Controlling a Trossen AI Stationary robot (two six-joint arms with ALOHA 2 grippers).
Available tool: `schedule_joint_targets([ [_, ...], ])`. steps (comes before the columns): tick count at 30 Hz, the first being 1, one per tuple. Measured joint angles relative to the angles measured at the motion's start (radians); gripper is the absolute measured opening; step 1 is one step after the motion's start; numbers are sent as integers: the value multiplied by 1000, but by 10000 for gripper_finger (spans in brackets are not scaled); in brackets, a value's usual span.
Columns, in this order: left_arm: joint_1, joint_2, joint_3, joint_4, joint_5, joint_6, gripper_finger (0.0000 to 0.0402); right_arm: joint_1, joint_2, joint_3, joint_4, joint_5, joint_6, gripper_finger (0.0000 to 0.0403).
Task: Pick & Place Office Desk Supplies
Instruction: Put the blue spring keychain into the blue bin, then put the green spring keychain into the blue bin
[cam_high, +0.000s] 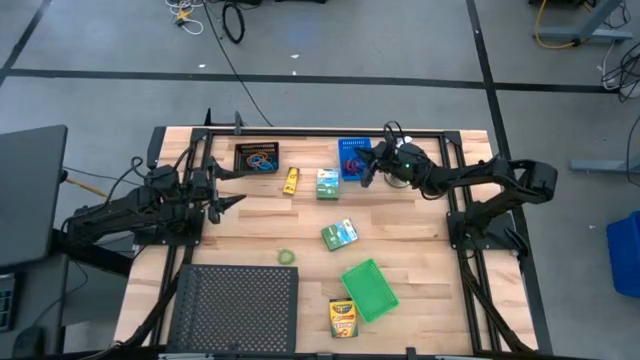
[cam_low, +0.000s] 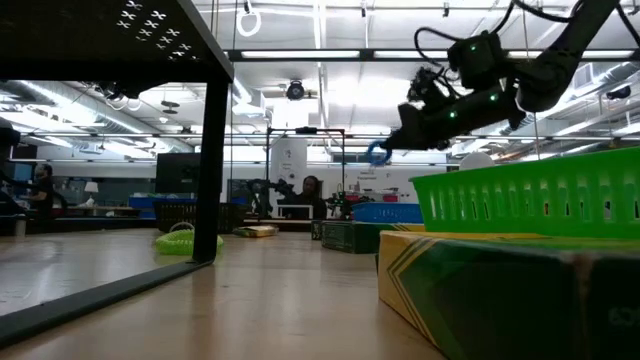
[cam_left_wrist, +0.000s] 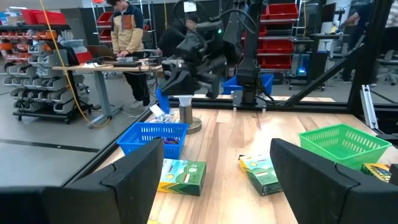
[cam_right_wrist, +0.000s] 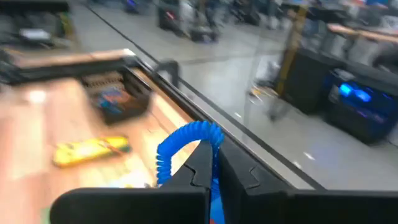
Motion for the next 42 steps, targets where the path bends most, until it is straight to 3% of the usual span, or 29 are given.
schedule_joint_targets([
  [7, 0, 0, 0, 0, 0, 0, 303, 0, 11, 0, -123, 93, 54, 10],
  [12, 0, 0, 0, 0, 0, 0, 303, -6, 11, 20, -252, 90, 94, 10],
  [24, 0, 0, 0, 0, 0, -3, 303, -37, 11, 21, -286, 23, 152, 12],
  [37, 0, 0, 0, -1, 0, -3, 303, -42, 11, 21, -274, -31, 127, 138],
  [42, 0, 0, 0, -1, 1, -3, 303, -20, 10, 21, -181, -72, 74, 171],
])
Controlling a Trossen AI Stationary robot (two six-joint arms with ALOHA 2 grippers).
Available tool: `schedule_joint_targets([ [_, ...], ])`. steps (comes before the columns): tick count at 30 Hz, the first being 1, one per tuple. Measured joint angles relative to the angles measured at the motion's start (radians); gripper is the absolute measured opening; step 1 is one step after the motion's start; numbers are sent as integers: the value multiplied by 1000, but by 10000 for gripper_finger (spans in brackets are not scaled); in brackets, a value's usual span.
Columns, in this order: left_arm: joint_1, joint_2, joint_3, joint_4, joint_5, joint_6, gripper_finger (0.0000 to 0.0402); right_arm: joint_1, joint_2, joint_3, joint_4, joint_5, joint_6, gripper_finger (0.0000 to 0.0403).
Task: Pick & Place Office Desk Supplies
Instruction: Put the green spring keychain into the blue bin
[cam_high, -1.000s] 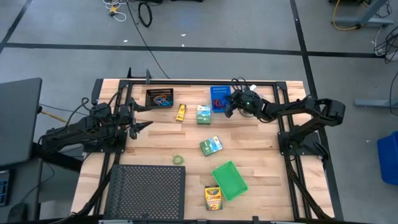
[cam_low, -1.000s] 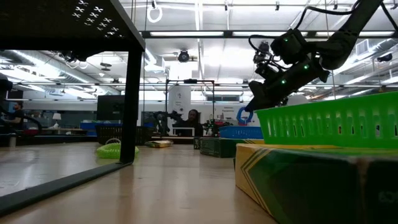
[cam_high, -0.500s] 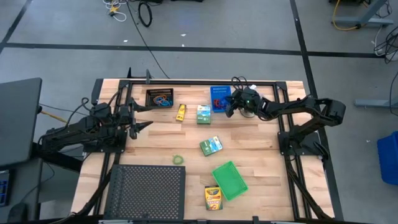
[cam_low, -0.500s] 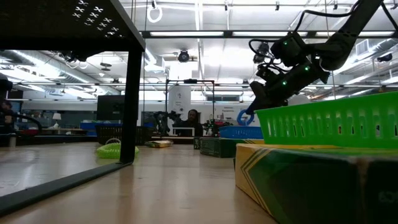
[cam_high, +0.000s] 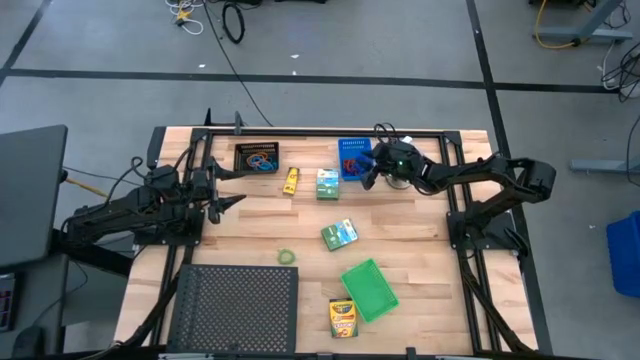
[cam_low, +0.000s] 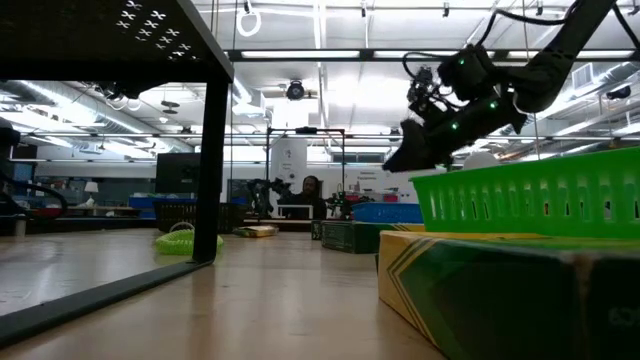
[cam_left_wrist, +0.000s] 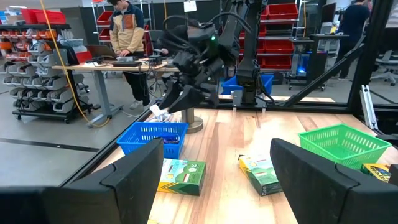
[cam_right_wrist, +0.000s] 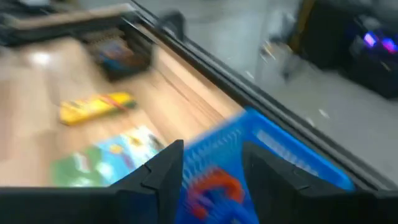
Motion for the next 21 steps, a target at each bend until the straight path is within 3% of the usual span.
schedule_joint_targets([
  [4, 0, 4, 0, 0, 0, -30, 303, 75, -22, 2, 84, -102, -52, 176],
  [8, 0, 73, 1, 1, -6, -106, 303, 198, -28, 38, 46, -170, -90, 174],
  [14, -14, 298, 5, 29, 22, -199, 303, 365, -28, 74, -53, -102, -151, 174],
  [21, -129, 588, 121, 33, 37, -221, 303, 446, -28, 74, -110, -26, -166, 174],
])
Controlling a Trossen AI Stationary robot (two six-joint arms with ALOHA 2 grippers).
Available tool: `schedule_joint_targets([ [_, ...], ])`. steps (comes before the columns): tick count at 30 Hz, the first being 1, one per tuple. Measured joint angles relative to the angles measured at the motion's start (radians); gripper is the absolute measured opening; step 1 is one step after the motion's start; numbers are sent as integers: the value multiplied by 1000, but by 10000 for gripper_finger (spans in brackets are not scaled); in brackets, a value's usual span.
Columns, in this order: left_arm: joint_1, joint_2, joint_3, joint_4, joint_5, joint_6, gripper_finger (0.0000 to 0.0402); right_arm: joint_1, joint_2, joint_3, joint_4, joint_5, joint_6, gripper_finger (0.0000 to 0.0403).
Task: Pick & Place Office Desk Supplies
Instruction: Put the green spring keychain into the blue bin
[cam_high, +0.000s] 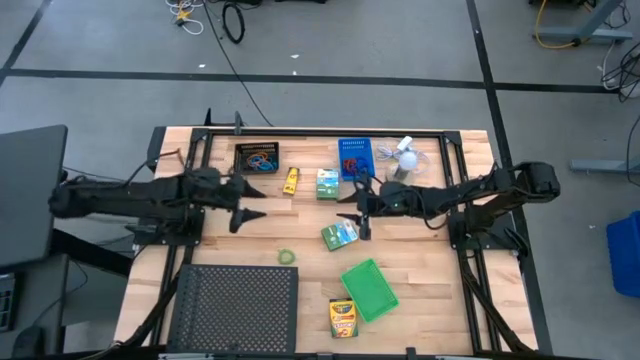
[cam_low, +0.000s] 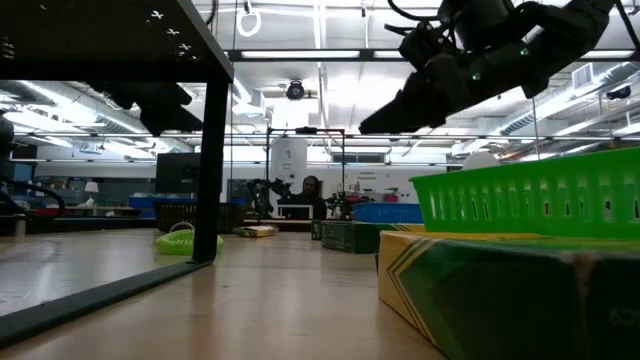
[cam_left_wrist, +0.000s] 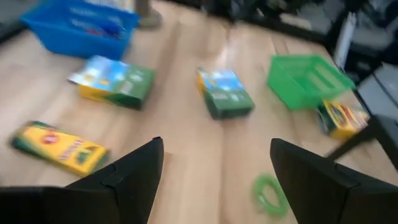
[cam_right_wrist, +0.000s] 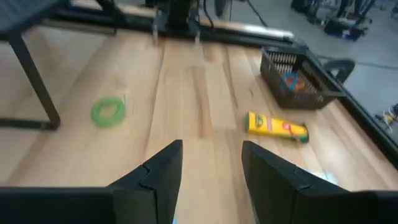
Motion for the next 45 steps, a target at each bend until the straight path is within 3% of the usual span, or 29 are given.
schedule_joint_targets([
  [13, -186, 574, 352, -271, -8, -59, 303, 41, 0, 0, -117, 25, 20, 174],
  [23, -272, 866, 564, -344, 26, -56, 303, 48, 0, 0, -147, 29, 19, 174],
  [31, -268, 980, 600, -369, 72, -58, 303, 48, 0, 0, -146, 29, 13, 174],
  [33, -267, 985, 600, -362, 55, -52, 303, 48, 0, 0, -144, 29, 12, 174],
  [35, -264, 988, 597, -355, -42, -26, 303, 48, 0, 0, -143, 29, 10, 174],
  [38, -248, 1005, 582, -406, -63, -17, 303, 49, 0, 0, -141, 29, 7, 174],
  [45, -224, 1069, 594, -377, 20, 11, 303, 50, -1, 0, -140, 29, 8, 174],
])
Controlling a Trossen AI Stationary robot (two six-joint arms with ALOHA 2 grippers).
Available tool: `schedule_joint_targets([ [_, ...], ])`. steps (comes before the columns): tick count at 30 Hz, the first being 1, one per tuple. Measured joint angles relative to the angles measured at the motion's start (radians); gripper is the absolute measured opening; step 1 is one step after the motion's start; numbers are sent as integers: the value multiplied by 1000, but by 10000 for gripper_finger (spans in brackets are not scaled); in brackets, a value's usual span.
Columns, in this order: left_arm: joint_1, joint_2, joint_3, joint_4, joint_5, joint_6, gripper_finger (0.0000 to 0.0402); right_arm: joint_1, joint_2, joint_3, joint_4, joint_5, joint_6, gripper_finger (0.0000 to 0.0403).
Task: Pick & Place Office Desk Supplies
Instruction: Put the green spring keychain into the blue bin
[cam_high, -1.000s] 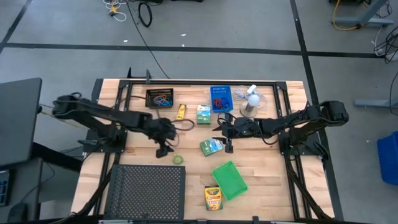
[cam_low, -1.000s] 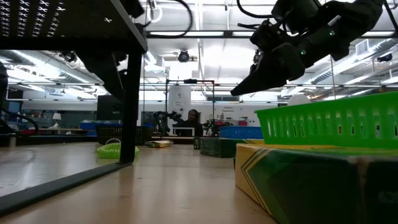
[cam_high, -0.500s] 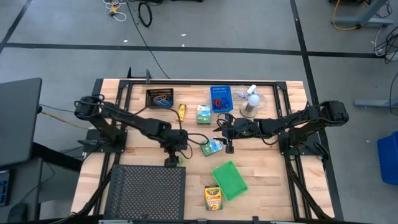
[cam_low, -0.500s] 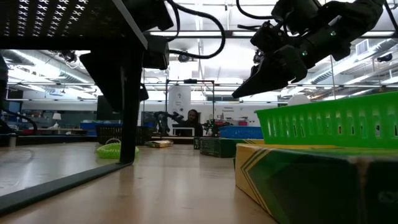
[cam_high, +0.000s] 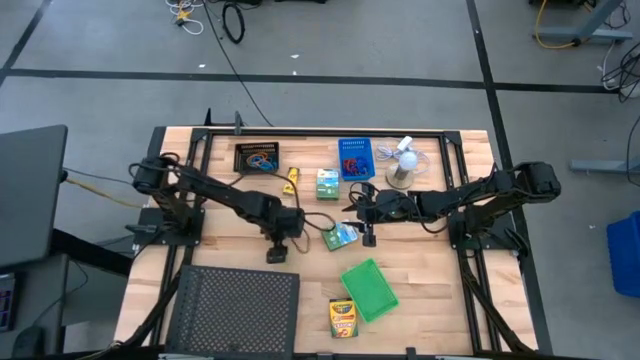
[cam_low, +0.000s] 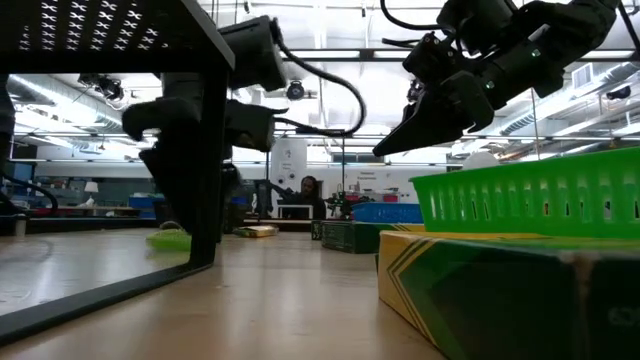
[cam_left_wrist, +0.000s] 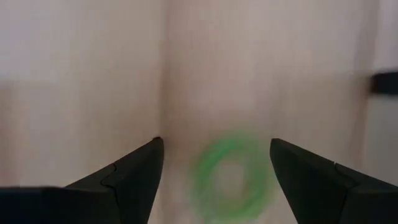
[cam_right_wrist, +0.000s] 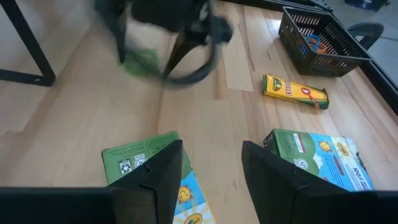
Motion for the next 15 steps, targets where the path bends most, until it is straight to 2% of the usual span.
schedule_joint_targets([
  [5, -4, 29, 0, 6, 41, 5, 303, 0, 0, 0, 2, 1, -5, 174],
  [15, -7, -10, 1, -32, -18, 61, 303, 0, 0, 0, 3, 3, -8, 174],
])
